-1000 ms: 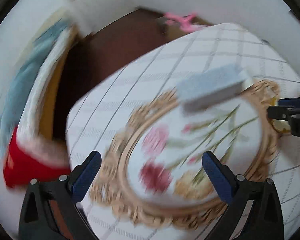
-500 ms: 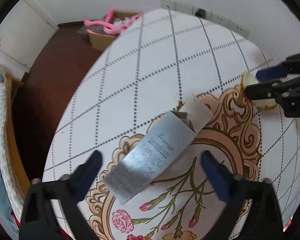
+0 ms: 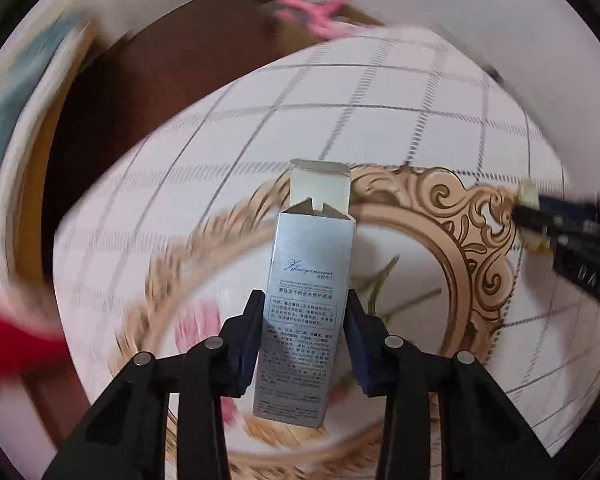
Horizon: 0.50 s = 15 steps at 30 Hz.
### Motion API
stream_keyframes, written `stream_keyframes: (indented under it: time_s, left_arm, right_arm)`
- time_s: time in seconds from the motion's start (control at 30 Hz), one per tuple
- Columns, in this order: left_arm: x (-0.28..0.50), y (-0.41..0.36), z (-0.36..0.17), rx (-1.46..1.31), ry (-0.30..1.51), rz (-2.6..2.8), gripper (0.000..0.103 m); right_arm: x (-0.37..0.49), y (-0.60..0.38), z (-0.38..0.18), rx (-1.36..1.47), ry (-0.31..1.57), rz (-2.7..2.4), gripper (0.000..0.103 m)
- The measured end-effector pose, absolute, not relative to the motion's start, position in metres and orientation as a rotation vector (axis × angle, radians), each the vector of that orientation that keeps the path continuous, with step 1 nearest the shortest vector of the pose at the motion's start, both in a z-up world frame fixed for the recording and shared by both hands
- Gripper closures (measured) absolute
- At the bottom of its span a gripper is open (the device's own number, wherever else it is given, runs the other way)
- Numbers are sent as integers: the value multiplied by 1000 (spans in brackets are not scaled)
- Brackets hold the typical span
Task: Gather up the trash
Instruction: 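Grasp the light blue box with the left gripper while the right grasps the bread slice, then carry the blue box and bread slice over the bin and release both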
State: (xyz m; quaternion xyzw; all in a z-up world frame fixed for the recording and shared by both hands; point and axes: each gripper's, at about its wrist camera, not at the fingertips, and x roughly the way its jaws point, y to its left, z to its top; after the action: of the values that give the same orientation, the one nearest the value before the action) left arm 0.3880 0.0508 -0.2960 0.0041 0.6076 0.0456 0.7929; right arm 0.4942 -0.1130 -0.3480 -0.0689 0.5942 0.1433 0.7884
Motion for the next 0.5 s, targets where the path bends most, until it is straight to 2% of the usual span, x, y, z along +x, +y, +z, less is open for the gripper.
stream_keyframes:
  time_s: [0.2,0.5]
  left_arm:
    - [320,65,-267,-123,1179,271,69]
    - [234,121,-199,-260,982,429,69]
  right_arm:
    - [462,-104,-329,-146,1248,361,73]
    - [371,-68,-270,-113,1148,545,73]
